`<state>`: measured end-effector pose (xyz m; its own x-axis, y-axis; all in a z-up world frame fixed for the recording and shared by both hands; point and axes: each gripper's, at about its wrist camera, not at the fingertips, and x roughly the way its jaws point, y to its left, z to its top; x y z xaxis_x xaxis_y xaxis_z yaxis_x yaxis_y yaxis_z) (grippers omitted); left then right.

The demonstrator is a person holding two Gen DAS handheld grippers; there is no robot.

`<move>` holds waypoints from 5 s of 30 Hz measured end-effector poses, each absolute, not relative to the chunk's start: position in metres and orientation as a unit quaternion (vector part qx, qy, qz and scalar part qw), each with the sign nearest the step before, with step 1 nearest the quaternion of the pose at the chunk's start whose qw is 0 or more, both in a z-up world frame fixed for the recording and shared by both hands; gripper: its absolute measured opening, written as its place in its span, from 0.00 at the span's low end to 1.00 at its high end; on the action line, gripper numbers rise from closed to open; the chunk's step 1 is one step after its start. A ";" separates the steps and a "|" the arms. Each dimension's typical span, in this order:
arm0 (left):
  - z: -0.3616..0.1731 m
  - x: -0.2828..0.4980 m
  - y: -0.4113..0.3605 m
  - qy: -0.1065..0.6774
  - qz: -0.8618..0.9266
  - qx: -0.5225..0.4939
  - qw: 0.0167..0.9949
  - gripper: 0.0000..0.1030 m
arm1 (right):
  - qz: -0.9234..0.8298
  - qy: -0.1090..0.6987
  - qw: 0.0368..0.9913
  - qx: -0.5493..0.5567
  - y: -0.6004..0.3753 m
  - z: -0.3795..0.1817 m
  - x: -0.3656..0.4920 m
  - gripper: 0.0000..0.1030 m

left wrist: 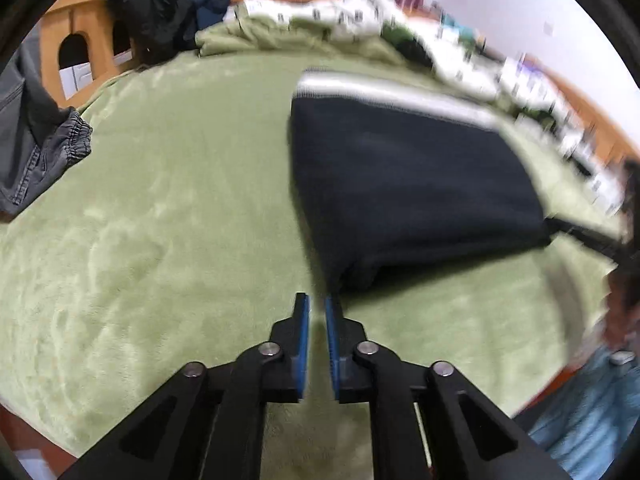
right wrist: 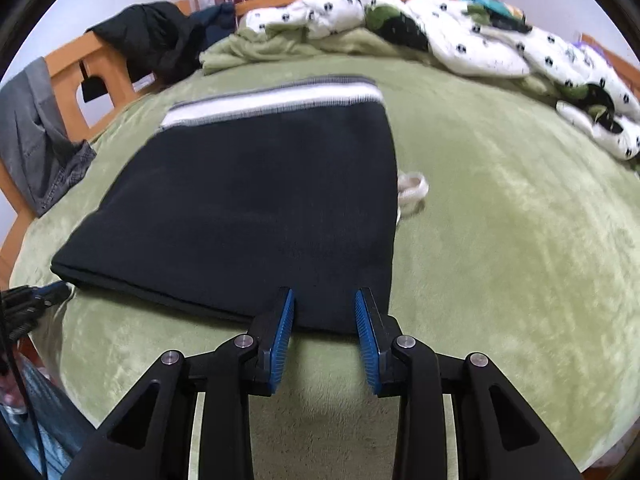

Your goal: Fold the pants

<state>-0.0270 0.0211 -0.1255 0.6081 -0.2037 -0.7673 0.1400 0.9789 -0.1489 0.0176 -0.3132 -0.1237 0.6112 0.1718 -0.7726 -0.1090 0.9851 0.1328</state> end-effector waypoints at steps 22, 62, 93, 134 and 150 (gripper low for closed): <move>-0.139 0.029 -0.020 0.443 -0.088 -0.032 0.892 0.44 | 0.080 0.438 0.895 0.012 -0.300 -0.146 0.038 0.36; -0.118 0.032 -0.008 0.431 -0.123 -0.084 0.890 0.55 | 0.098 0.399 0.909 0.073 -0.315 -0.108 0.032 0.46; -0.120 0.227 -0.066 0.421 -0.079 -0.015 0.904 0.59 | 0.041 0.420 0.906 0.046 -0.301 -0.132 0.226 0.49; -0.123 0.038 -0.035 0.467 -0.115 0.047 0.876 0.65 | 0.080 0.456 0.886 -0.004 -0.298 -0.125 0.057 0.48; -0.138 0.013 0.003 0.500 -0.109 -0.010 0.859 0.65 | 0.078 0.454 0.885 0.067 -0.314 -0.124 0.040 0.45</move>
<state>0.0131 0.0032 -0.1384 0.4762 -0.1968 -0.8570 0.1767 0.9762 -0.1260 0.0396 -0.3142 -0.1239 0.5765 0.1981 -0.7927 -0.0775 0.9790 0.1884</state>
